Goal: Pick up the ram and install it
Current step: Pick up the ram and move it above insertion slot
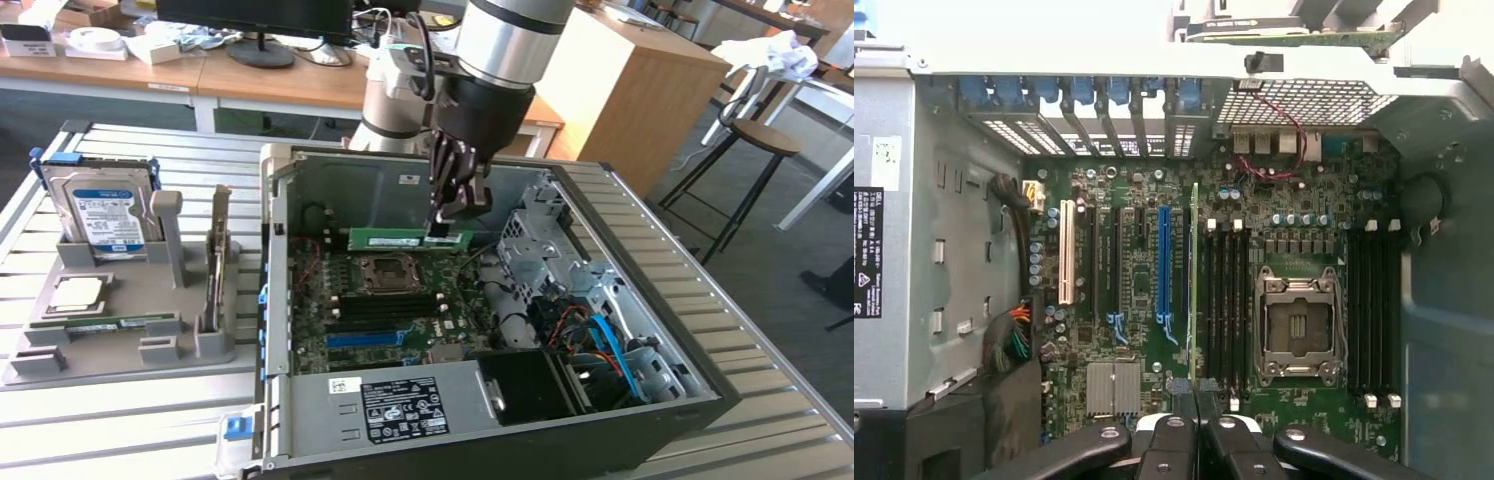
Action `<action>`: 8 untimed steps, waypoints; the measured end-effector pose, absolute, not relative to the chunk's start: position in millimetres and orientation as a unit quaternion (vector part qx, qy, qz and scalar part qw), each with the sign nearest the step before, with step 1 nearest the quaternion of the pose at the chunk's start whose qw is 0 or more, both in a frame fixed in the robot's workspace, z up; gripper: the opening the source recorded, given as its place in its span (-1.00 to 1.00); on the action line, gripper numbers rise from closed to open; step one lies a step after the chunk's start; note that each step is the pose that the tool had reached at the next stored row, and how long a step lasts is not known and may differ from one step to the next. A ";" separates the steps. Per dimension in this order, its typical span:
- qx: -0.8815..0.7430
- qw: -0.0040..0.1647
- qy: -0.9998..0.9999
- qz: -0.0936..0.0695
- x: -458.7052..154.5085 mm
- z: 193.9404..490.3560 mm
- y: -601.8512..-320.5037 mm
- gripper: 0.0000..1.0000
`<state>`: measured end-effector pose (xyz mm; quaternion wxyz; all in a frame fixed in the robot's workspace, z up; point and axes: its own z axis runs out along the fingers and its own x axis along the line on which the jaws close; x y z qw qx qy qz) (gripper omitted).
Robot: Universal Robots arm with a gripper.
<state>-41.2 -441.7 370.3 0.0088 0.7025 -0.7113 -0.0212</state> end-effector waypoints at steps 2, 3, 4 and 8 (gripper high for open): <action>0.700 0.009 -0.714 -0.021 -33.6 366.9 -441.7 -0.77; 0.700 0.009 -0.714 -0.021 -33.6 366.9 -441.7 -0.77; 0.700 0.009 -0.714 -0.021 -33.6 366.9 -441.7 -0.77; 0.700 0.009 -0.714 -0.021 -33.6 366.6 -439.2 -0.77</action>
